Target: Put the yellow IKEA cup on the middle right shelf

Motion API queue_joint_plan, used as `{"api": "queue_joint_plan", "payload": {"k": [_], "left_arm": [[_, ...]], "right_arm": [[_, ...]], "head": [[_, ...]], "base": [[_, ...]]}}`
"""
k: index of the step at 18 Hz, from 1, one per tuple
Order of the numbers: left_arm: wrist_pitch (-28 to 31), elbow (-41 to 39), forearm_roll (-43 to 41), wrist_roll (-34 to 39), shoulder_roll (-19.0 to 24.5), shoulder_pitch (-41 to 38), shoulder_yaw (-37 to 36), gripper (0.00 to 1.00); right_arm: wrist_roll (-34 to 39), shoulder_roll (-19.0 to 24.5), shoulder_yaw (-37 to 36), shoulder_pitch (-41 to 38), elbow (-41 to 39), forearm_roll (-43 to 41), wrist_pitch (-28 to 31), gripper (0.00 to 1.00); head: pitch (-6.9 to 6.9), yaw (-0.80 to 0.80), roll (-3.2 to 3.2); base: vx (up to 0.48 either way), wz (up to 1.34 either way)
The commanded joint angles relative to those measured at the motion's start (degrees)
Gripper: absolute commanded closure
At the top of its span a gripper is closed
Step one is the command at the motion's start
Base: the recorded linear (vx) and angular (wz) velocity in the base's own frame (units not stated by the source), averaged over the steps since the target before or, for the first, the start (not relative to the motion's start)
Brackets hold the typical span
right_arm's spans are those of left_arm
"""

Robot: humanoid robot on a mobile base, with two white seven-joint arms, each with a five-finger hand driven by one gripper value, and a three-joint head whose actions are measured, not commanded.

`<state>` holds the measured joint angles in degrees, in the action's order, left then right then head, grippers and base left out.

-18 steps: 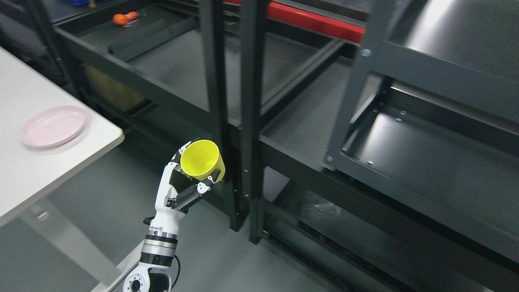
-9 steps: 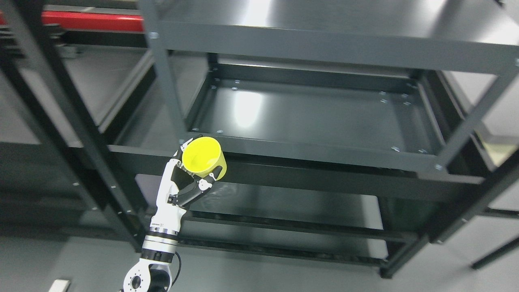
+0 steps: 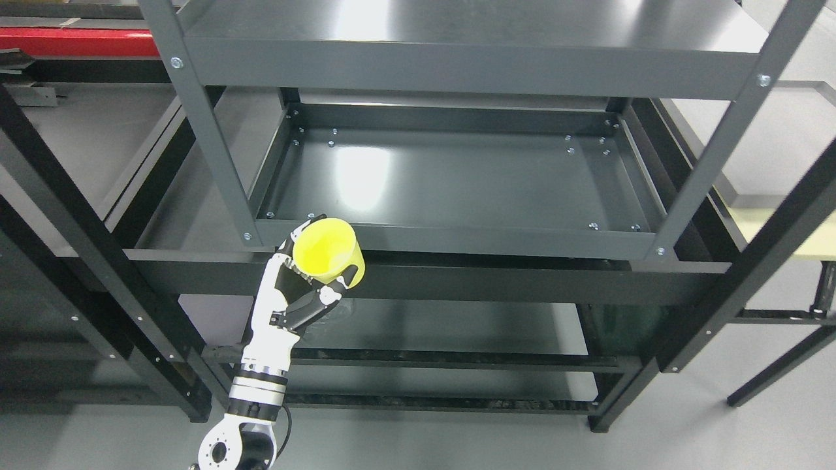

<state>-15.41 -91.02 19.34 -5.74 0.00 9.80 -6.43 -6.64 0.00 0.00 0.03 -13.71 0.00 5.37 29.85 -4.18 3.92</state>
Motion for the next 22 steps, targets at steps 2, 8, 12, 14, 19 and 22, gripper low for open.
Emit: {"api": "queue_joint_plan", "payload": {"k": [2,8,12,14,19,22], "left_arm": [[0.03,0.05,0.00,0.03,1.00,0.13,0.02,0.95],[0.03,-0.04,0.00,0.03,1.00,0.13,0.19,0.95],[0.03,-0.04,0.00,0.03,1.00,0.13,0.54,0.95],[0.03,-0.04,0.00,0.03,1.00,0.04,0.63,0.95],[0.03,-0.04,0.00,0.03,1.00,0.13,0.54,0.95],[0.03,-0.04,0.00,0.03,1.00,0.13,0.54,0.95]], "right_arm": [[-0.04,-1.00,0.97,-0.82,0.00,-1.41,-0.01,0.01],[-0.04,-1.00,0.97,-0.82,0.00,-1.41,-0.01,0.01],[-0.04,-1.00,0.97,-0.82,0.00,-1.41,-0.01,0.01],[-0.04,-1.00,0.97,-0.82,0.00,-1.41,-0.01,0.01],[-0.04,-1.00,0.97,-0.82,0.00,-1.41,-0.01,0.01],[-0.04,-1.00,0.97,-0.82,0.00,-1.41,-0.01,0.00]], "head": [[0.00,0.00,0.00],[0.00,0.00,0.00],[0.00,0.00,0.00],[0.00,0.00,0.00],[-0.01,0.00,0.00],[-0.01,0.00,0.00]], "base": [[0.081,0.13],[0.061,-0.14],[0.066,-0.17],[0.074,-0.10],[0.060,-0.06],[-0.022,0.01]]}}
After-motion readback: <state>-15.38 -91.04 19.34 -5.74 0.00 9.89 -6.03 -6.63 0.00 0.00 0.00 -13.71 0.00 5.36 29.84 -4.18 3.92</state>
